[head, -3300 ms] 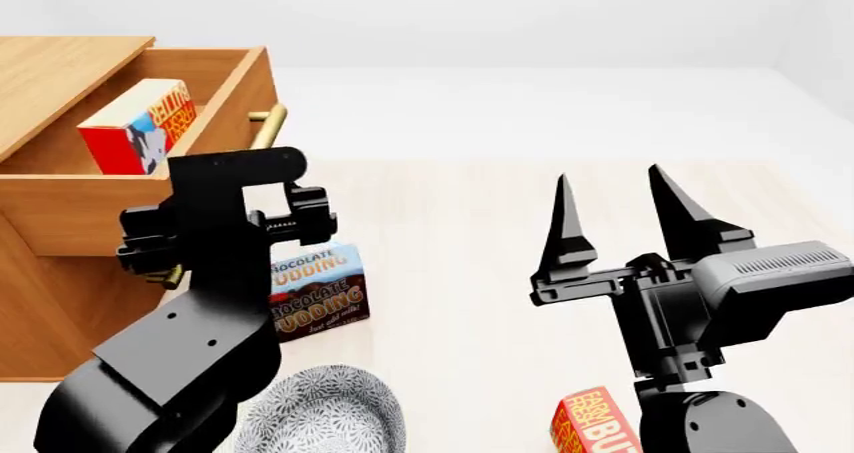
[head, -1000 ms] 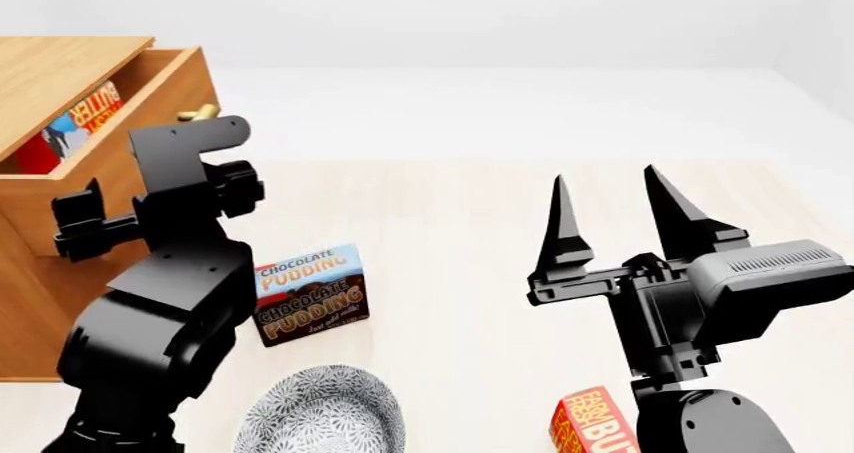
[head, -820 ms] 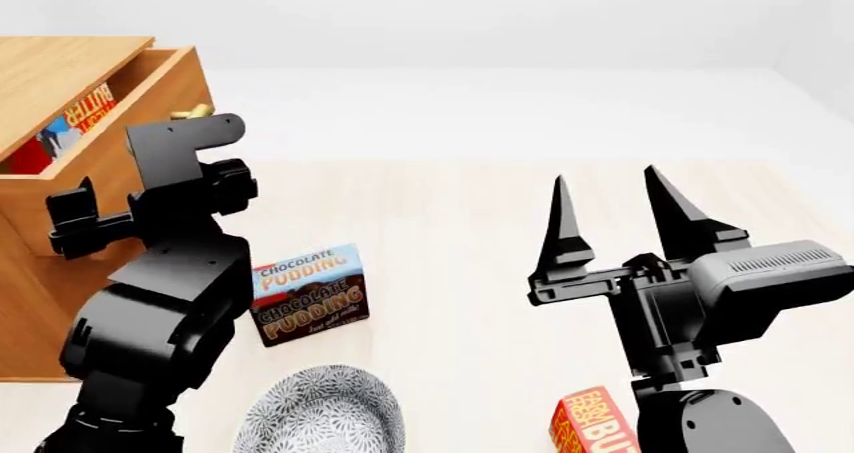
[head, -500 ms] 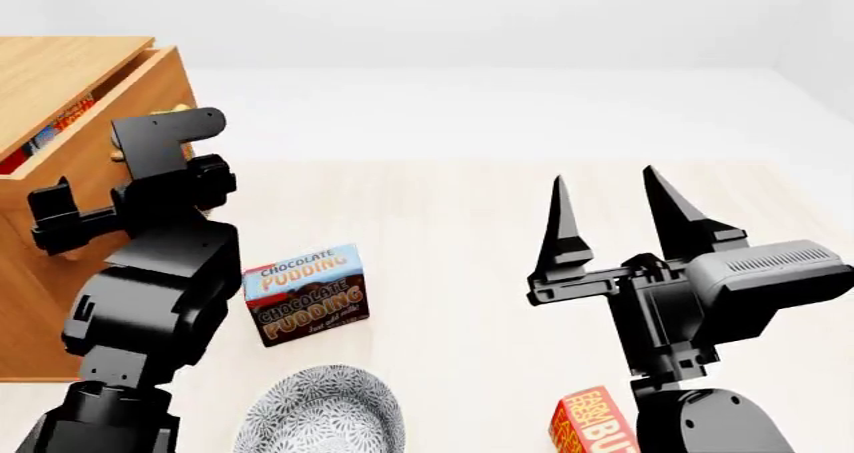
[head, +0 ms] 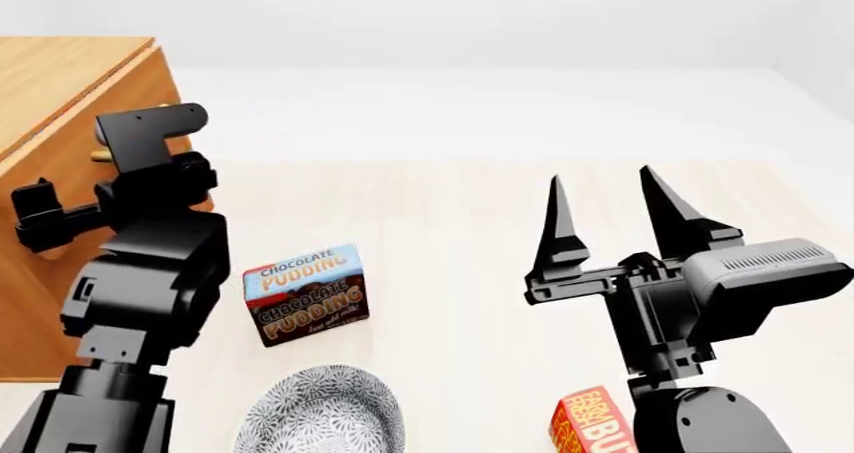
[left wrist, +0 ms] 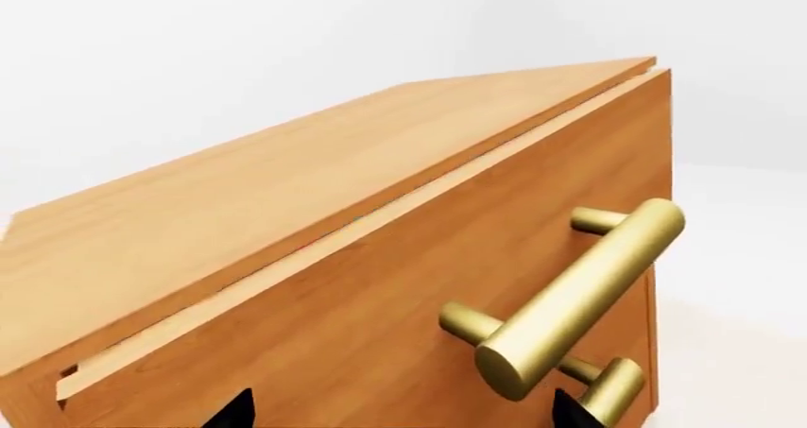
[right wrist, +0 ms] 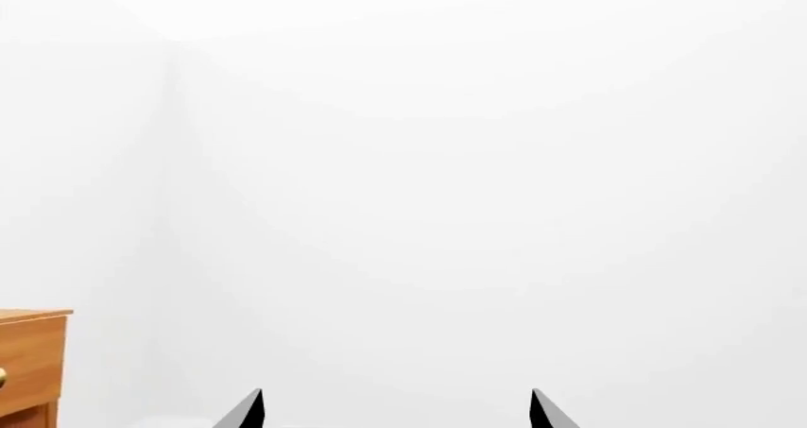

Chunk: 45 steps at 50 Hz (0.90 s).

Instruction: Put the butter at the front in the top drawer of the cabinet and close it.

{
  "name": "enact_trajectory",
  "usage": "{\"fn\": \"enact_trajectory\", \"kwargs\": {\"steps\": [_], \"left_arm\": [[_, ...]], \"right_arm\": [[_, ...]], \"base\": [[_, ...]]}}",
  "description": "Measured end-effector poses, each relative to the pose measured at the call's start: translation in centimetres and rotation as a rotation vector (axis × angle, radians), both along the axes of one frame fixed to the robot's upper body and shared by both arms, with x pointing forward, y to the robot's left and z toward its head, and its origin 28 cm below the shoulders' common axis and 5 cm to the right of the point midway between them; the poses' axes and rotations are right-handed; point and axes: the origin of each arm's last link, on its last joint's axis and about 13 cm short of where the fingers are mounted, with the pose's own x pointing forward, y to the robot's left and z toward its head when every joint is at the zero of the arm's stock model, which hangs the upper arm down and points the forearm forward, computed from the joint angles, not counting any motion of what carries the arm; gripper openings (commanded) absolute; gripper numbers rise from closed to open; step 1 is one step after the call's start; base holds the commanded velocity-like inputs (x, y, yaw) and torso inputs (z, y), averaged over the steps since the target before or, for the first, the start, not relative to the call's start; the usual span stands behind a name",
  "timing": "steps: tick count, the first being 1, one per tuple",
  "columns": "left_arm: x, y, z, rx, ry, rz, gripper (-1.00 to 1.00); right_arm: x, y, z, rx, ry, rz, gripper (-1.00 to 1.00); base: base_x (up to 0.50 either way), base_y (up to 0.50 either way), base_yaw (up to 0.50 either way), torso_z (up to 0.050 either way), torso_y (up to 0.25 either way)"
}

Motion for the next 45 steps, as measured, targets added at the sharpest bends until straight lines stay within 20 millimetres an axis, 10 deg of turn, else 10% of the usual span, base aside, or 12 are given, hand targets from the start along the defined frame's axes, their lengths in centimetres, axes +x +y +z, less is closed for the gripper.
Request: {"fn": "enact_trajectory", "kwargs": {"steps": [45], "left_arm": [[1.5,1.3,-0.5,0.025,0.042,0.094,1.0]], "right_arm": [[0.2,0.1,-0.1,0.001,0.003,0.002,1.0]], "base": [[0.0,0.0,0.0,0.0,0.0]]}}
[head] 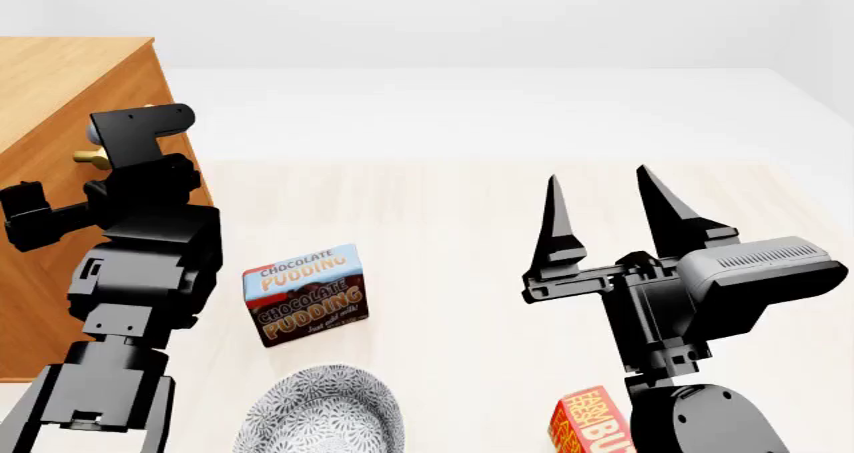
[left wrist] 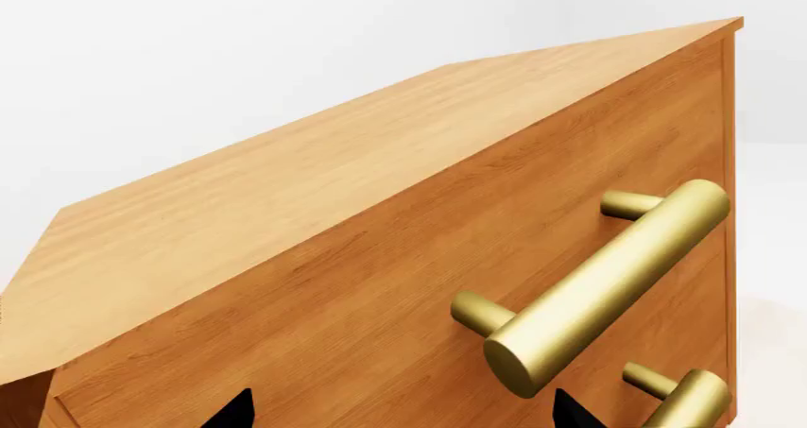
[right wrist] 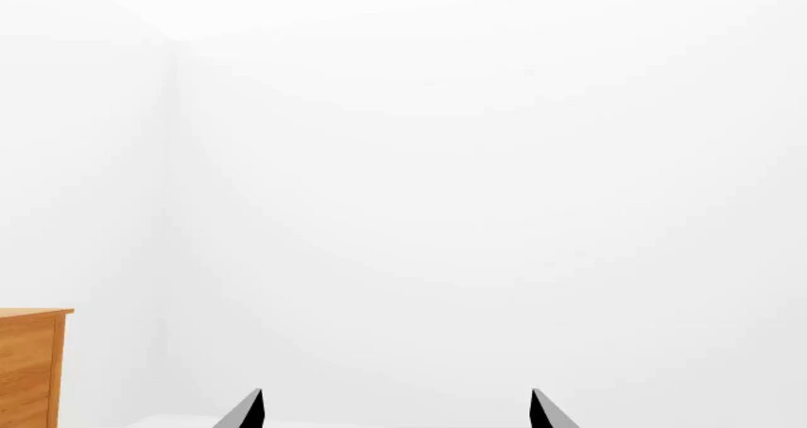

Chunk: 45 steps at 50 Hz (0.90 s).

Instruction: Put the butter at the front in the top drawer of the cabinet and close it.

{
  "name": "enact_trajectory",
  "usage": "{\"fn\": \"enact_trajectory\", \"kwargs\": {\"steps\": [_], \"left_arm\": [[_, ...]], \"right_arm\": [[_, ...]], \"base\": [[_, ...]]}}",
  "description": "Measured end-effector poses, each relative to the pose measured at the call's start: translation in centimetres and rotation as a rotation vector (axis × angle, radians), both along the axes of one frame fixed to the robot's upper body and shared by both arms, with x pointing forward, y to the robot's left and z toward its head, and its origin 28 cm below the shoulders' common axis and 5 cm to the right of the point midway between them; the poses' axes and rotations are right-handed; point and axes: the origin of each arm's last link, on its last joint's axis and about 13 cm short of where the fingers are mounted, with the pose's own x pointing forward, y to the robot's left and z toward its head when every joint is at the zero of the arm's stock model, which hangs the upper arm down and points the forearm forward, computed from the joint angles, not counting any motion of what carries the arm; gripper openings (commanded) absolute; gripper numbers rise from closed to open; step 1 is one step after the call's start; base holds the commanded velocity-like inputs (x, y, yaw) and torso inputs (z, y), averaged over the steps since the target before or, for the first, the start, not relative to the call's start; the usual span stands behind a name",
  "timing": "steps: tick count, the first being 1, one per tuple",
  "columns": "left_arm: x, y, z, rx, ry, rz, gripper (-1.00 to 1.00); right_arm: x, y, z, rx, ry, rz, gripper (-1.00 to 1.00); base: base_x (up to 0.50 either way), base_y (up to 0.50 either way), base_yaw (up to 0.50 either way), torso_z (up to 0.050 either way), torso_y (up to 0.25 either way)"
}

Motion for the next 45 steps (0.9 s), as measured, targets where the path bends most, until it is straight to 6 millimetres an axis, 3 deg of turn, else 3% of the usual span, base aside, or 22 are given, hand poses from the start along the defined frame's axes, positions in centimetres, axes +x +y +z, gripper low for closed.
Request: {"fn": "enact_trajectory", "kwargs": {"steps": [20,45], "left_arm": [[-0.4,0.0,0.1,-0.018,-0.012,-0.015,1.0],[-4.3,-2.5,1.4,-0.066,-0.097,-0.223,1.0]], "right_arm": [[0.0,0.0,0.0,-0.001,0.0,0.0,1.0],[-0.2,0.0,0.0,-0.003,0.0,0.005,1.0]], "base": [[0.0,0.0,0.0,0.0,0.0],[0.0,0.0,0.0,0.0,0.0]]}}
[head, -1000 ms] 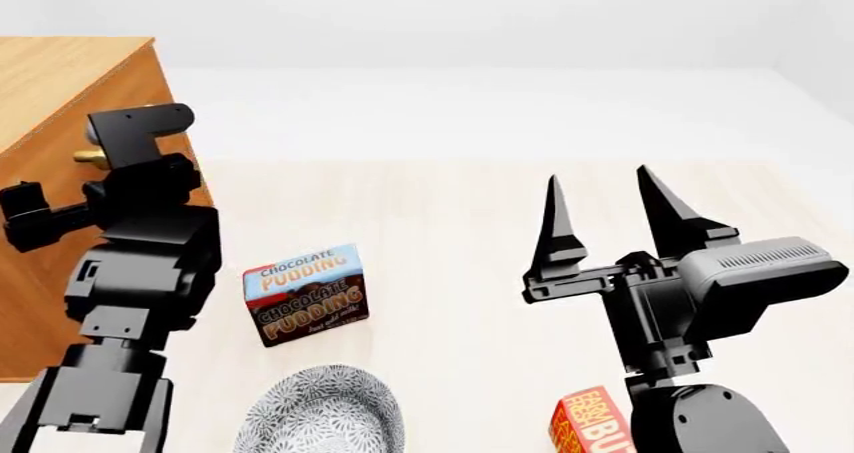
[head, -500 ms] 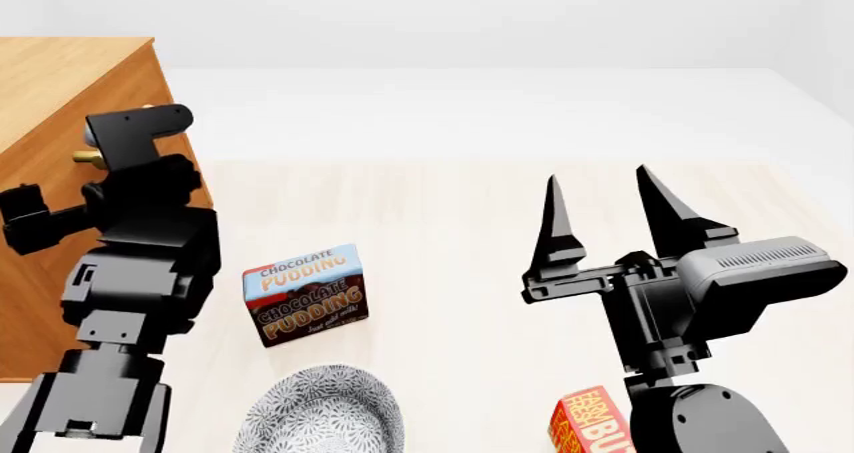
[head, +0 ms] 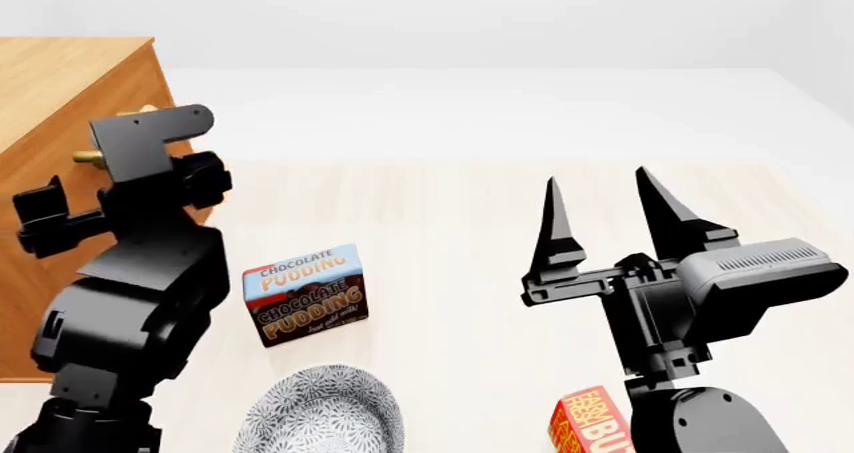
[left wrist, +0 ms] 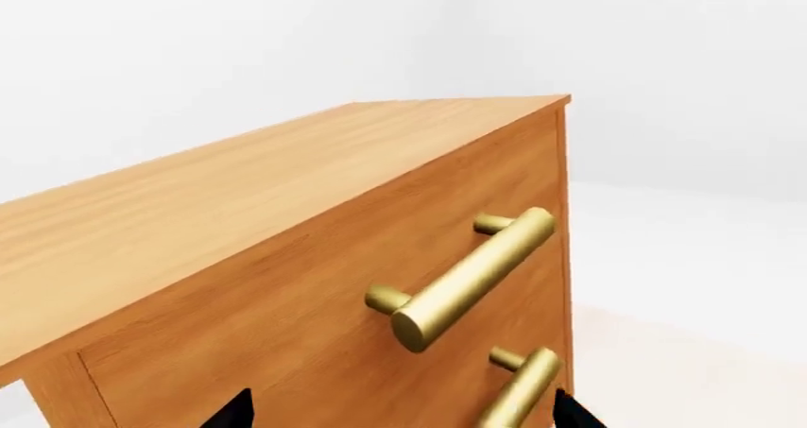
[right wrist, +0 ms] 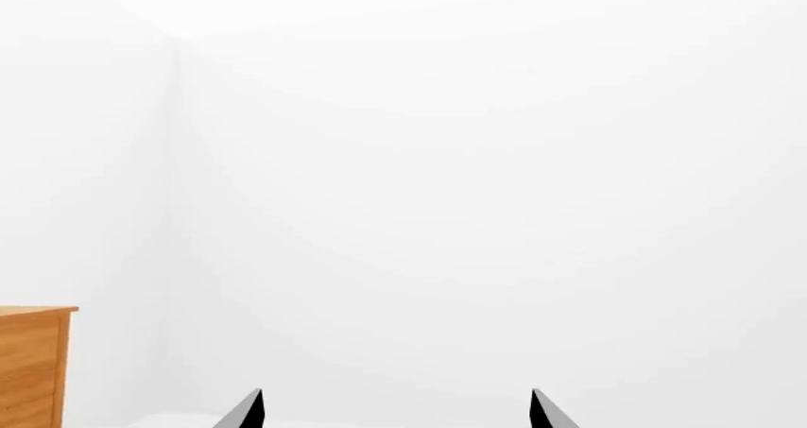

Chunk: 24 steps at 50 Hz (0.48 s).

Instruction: Put the butter at the front in the top drawer of the cabinet and close it.

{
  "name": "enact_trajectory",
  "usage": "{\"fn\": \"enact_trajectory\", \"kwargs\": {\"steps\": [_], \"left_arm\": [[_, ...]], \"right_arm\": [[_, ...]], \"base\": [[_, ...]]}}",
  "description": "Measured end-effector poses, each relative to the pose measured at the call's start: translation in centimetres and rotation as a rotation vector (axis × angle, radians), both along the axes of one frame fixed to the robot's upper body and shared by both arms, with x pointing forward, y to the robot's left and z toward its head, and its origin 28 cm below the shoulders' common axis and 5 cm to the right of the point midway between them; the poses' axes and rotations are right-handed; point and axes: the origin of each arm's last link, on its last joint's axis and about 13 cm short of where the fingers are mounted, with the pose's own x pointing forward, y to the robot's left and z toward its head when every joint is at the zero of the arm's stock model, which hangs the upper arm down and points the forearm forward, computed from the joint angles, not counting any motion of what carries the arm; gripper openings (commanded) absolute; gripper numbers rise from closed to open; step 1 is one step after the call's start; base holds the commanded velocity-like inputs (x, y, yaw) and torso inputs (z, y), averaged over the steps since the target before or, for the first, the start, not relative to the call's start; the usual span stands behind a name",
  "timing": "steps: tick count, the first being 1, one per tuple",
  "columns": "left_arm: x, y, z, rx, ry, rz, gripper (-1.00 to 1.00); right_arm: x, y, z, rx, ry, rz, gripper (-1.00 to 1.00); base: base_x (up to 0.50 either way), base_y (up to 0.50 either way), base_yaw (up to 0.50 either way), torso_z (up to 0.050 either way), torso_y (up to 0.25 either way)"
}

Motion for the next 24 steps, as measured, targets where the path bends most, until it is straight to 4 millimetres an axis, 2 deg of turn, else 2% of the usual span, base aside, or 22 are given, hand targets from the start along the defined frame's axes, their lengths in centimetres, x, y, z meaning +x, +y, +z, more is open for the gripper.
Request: {"fn": "enact_trajectory", "kwargs": {"steps": [24], "left_arm": [[-3.0,-2.2,0.5,-0.059,-0.095,-0.345,1.0]], "right_arm": [[0.2,0.1,0.1,0.003,-0.001,0.003,1.0]], "base": [[0.0,0.0,0.0,0.0,0.0]]}}
